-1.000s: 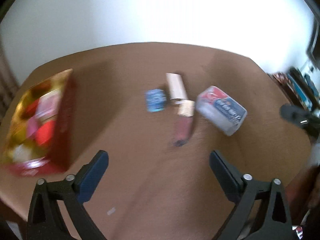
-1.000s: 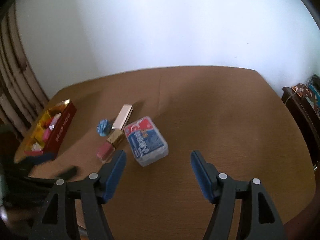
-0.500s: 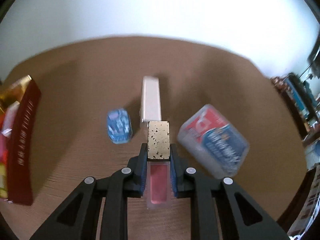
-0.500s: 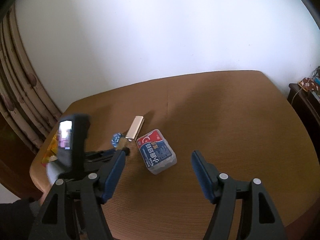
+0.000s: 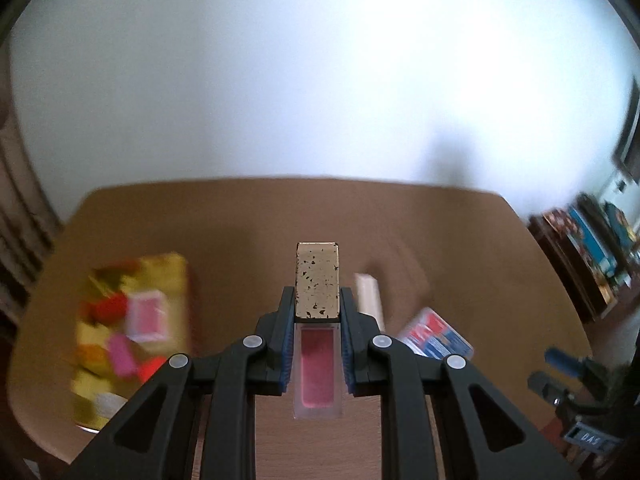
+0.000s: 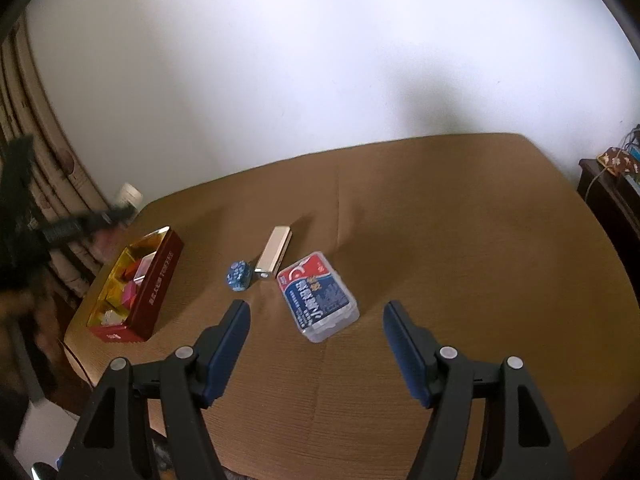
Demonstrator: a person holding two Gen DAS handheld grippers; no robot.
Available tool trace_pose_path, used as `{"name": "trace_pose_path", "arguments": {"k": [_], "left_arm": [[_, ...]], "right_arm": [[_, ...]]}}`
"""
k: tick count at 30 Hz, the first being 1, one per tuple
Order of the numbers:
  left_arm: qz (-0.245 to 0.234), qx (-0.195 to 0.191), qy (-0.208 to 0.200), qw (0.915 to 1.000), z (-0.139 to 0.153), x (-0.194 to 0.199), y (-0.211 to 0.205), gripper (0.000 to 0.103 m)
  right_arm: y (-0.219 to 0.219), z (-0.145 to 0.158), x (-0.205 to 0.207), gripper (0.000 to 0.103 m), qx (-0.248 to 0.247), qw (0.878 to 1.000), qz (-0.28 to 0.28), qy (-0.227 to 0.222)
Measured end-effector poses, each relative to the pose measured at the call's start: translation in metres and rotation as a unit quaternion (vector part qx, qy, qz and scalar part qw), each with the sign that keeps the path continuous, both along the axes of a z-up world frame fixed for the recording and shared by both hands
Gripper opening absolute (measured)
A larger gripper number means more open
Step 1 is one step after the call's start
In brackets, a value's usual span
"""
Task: Organize rigid objects
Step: 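Carry the gold lipstick over the tin and open the left gripper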
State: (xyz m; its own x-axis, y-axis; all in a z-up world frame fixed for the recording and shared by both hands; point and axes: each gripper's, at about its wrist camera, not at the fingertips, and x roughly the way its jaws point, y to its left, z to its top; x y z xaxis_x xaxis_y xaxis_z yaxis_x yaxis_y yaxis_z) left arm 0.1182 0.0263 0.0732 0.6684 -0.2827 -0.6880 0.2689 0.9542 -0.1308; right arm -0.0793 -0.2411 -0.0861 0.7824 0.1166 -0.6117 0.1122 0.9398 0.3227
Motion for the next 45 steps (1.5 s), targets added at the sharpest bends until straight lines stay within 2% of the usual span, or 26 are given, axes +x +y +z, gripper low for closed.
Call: {"name": "trace_pose_path", "arguments": {"k": [3, 7, 14, 21, 27, 32, 36, 43, 45], "left_arm": [[0.026, 0.002, -0.016, 0.9995, 0.020, 0.005, 0.028, 0.017], [0.062, 0.010, -0.027, 0.9977, 0.040, 0.009, 0.067, 0.017], [0.109, -0.001, -0.010, 0.9940, 0.041, 0.016, 0.108, 0.017], [0.141, -0.002, 0.038, 0.9893, 0.011, 0.031, 0.139, 0.017], [0.162, -0.017, 0.079, 0.9836, -0.017, 0.055, 0.147, 0.017], [0.140, -0.022, 0.125, 0.9819, -0.052, 0.078, 0.136, 0.017], [0.137, -0.061, 0.161, 0.9756, -0.088, 0.099, 0.146, 0.017], [0.132, -0.122, 0.186, 0.9659, -0.119, 0.122, 0.154, 0.017], [0.124, -0.153, 0.193, 0.9613, -0.127, 0.127, 0.152, 0.017]], "right_arm": [[0.003, -0.002, 0.002, 0.071, -0.002, 1.000, 0.002, 0.009], [0.007, 0.004, -0.002, 0.071, -0.005, 1.000, 0.007, -0.004], [0.006, 0.002, -0.002, 0.071, 0.002, 1.000, 0.005, 0.003], [0.008, -0.001, 0.001, 0.071, -0.003, 1.000, 0.007, 0.008], [0.008, -0.004, 0.004, 0.071, -0.006, 1.000, 0.007, 0.011], [0.008, -0.011, 0.009, 0.071, -0.008, 1.000, 0.010, 0.023], [0.008, -0.014, 0.011, 0.071, -0.009, 1.000, 0.010, 0.028], [0.011, -0.025, 0.021, 0.071, -0.008, 0.999, 0.017, 0.046], [0.012, -0.027, 0.023, 0.071, -0.008, 0.999, 0.020, 0.049]]}}
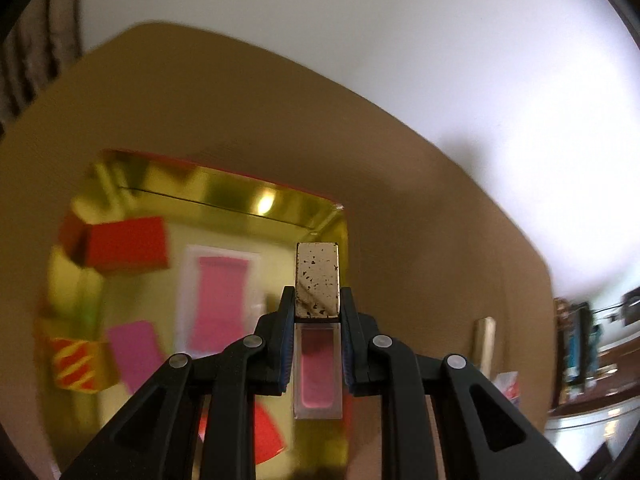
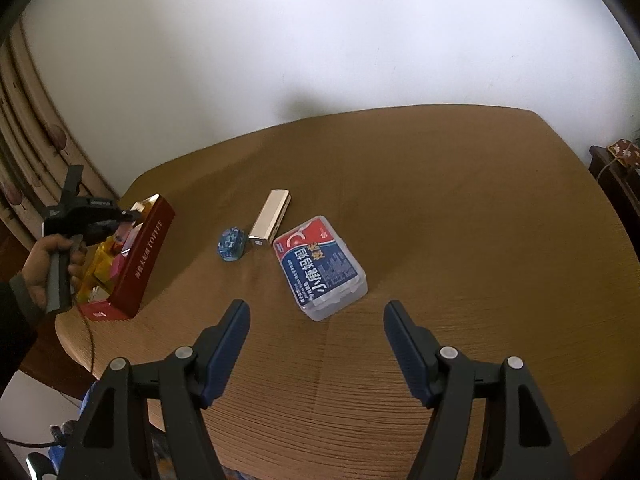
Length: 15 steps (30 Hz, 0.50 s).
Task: Organize rigid objects
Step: 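Carry the gold lipstick over the tin and open the left gripper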
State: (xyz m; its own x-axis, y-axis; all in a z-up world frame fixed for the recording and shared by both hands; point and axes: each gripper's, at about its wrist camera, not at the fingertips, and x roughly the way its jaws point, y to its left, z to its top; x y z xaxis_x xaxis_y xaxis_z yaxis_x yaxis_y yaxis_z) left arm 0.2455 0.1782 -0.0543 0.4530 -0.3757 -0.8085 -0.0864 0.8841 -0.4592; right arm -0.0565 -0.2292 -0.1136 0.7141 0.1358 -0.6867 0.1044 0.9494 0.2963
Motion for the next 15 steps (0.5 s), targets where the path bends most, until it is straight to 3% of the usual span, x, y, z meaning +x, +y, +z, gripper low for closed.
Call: {"name": "trace_pose_path", "arguments": {"k": [8, 12, 15], "left_arm": [[0.023, -0.075, 0.002, 0.9969, -0.018, 0.010, 0.001, 0.017], [0.070, -0.162, -0.006, 0.9844, -0.030, -0.001, 0.022, 0.017], [0.095, -0.199, 0.011, 0.9752, -0.045, -0.007, 0.031, 0.017]], "right_arm": [[-0.002, -0.009, 0.004, 0.071, 0.004, 1.000, -0.001, 0.014], [-0.004, -0.010, 0.004, 0.071, 0.006, 1.000, -0.005, 0.016], [-0.002, -0.010, 0.004, 0.071, 0.004, 1.000, -0.002, 0.015]]}}
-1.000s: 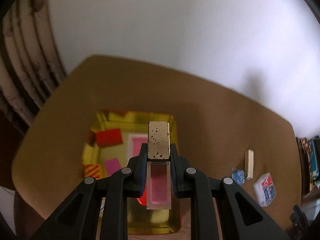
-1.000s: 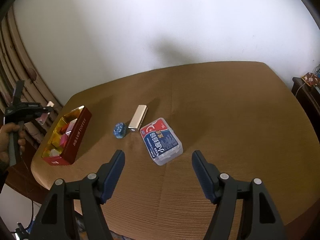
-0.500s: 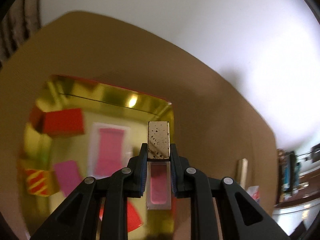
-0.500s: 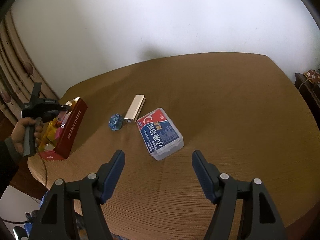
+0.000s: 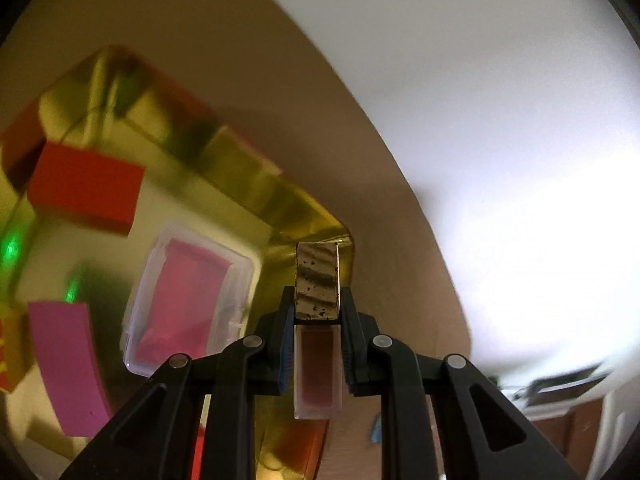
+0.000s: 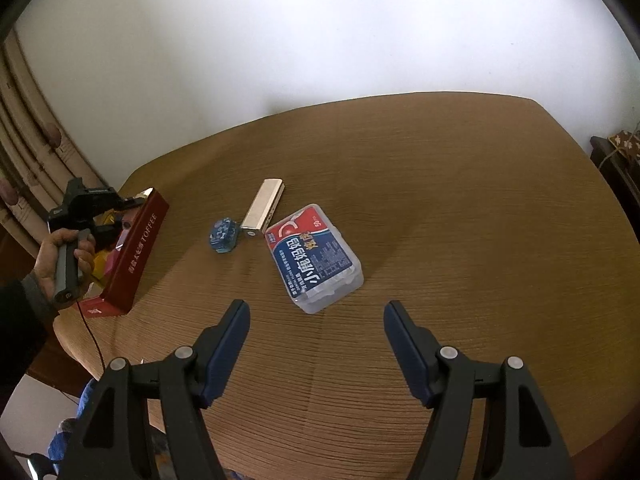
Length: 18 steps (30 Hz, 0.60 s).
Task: Organize rigid objects
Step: 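Carry the gold lipstick over the tin and open the left gripper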
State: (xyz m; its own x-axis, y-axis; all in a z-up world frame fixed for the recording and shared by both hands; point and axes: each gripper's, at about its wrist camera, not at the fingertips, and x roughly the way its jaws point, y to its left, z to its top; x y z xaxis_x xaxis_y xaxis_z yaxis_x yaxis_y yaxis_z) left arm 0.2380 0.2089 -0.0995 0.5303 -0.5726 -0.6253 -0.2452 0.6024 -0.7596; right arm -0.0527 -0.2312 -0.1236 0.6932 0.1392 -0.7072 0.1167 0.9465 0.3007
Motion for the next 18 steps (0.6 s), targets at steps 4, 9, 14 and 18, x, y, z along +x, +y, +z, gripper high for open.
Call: {"name": "trace_pose_path", "arguments": {"k": [4, 9, 14, 18], "left_arm": [[0.022, -0.012, 0.026, 0.9993, -0.012, -0.002, 0.004, 0.016], [0.023, -0.002, 0.034, 0.9991, -0.005, -0.003, -0.001, 0.033], [0.009, 0.039, 0.020, 0.9990, 0.018, -0.025, -0.003, 0.039], [-0.009, 0.112, -0.035, 0.9931, 0.061, -0.081, 0.001, 0.062]], "right_arm": [[0.003, 0.000, 0.001, 0.071, -0.002, 1.000, 0.003, 0.000], [0.004, -0.005, 0.003, 0.071, -0.007, 1.000, 0.006, 0.006], [0.005, -0.011, 0.004, 0.071, -0.019, 1.000, 0.005, 0.012], [0.008, -0.019, 0.008, 0.071, -0.035, 0.999, 0.023, 0.011]]}}
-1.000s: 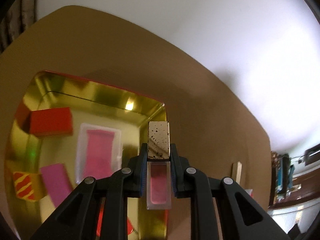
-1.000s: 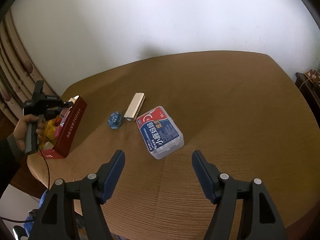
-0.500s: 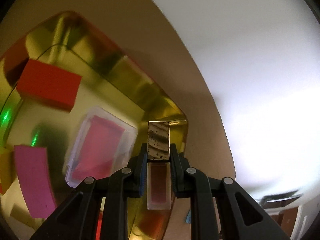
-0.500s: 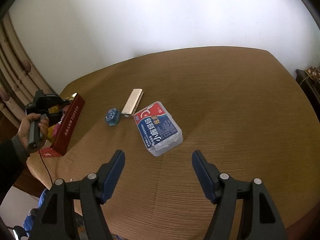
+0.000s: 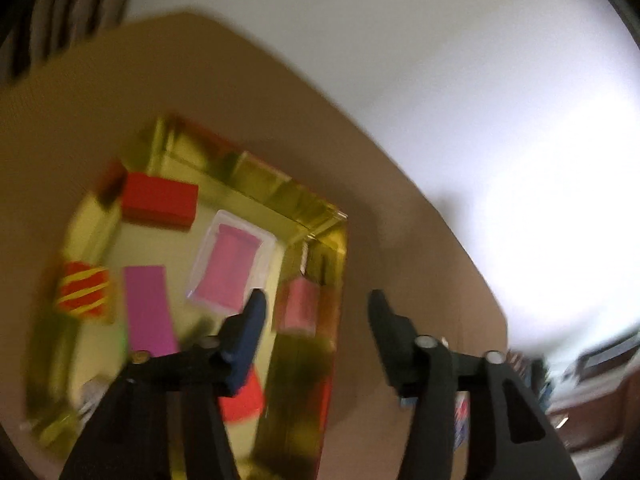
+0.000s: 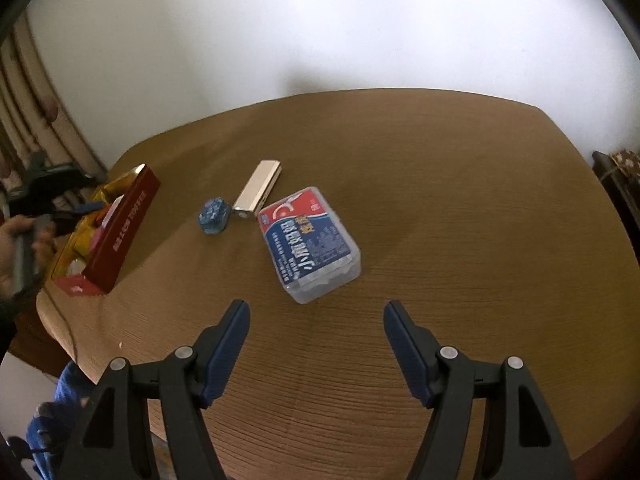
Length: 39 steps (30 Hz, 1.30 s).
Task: Organize rigid objects
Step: 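Carry the gold lipstick over the tin and open the left gripper, then grasp the clear floss box with the right gripper and lift it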
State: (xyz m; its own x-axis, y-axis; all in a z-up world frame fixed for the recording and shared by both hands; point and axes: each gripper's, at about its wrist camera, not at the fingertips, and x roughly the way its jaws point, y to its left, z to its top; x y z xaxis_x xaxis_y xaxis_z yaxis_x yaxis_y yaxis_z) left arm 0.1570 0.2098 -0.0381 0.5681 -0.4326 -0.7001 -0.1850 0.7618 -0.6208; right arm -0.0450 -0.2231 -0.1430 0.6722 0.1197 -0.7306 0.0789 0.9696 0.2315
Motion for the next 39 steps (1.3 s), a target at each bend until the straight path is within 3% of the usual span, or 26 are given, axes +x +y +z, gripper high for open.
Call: {"name": "trace_pose_path", "arguments": {"k": [3, 8, 11, 16, 20, 22, 25, 26, 32, 36, 39], "left_arm": [[-0.029, 0.047, -0.048, 0.9973, 0.029, -0.050, -0.010, 0.086], [-0.070, 0.122, -0.125, 0.9821, 0.058, -0.122, -0.014, 0.097], [-0.078, 0.155, -0.149, 0.9734, 0.055, -0.156, -0.035, 0.098], [-0.096, 0.159, -0.157, 0.9699, 0.036, -0.193, -0.058, 0.098], [-0.113, 0.158, -0.143, 0.9706, 0.017, -0.198, -0.071, 0.098], [-0.120, 0.162, -0.138, 0.9697, 0.012, -0.198, -0.077, 0.098], [-0.134, 0.170, -0.143, 0.9660, 0.009, -0.200, -0.085, 0.098], [-0.136, 0.175, -0.147, 0.9639, 0.010, -0.202, -0.088, 0.098], [-0.125, 0.178, -0.175, 0.9602, 0.019, -0.212, -0.088, 0.098], [-0.096, 0.221, -0.192, 0.9514, 0.029, -0.223, -0.089, 0.098], [-0.058, 0.263, -0.213, 0.9392, 0.038, -0.232, -0.085, 0.098]], "right_arm": [[0.005, -0.008, 0.008, 0.071, -0.010, 1.000, 0.019, -0.001], [0.019, -0.001, 0.031, 0.071, -0.063, 0.995, 0.077, -0.021], [0.026, 0.002, 0.057, 0.075, -0.088, 0.990, 0.110, -0.010], [0.031, -0.016, 0.095, 0.078, -0.140, 0.981, 0.132, 0.010], [0.026, -0.040, 0.112, 0.078, -0.099, 0.982, 0.156, 0.044], [0.028, -0.041, 0.109, 0.078, -0.113, 0.981, 0.155, 0.024], [0.021, -0.037, 0.104, 0.062, -0.102, 0.987, 0.126, 0.016], [0.018, -0.035, 0.103, 0.062, -0.092, 0.989, 0.119, 0.017], [0.011, 0.016, 0.080, 0.062, -0.128, 0.989, 0.077, -0.018], [0.012, 0.080, 0.066, 0.062, -0.142, 0.988, 0.046, -0.050], [0.018, 0.123, 0.059, 0.062, -0.150, 0.986, 0.026, -0.074]]}}
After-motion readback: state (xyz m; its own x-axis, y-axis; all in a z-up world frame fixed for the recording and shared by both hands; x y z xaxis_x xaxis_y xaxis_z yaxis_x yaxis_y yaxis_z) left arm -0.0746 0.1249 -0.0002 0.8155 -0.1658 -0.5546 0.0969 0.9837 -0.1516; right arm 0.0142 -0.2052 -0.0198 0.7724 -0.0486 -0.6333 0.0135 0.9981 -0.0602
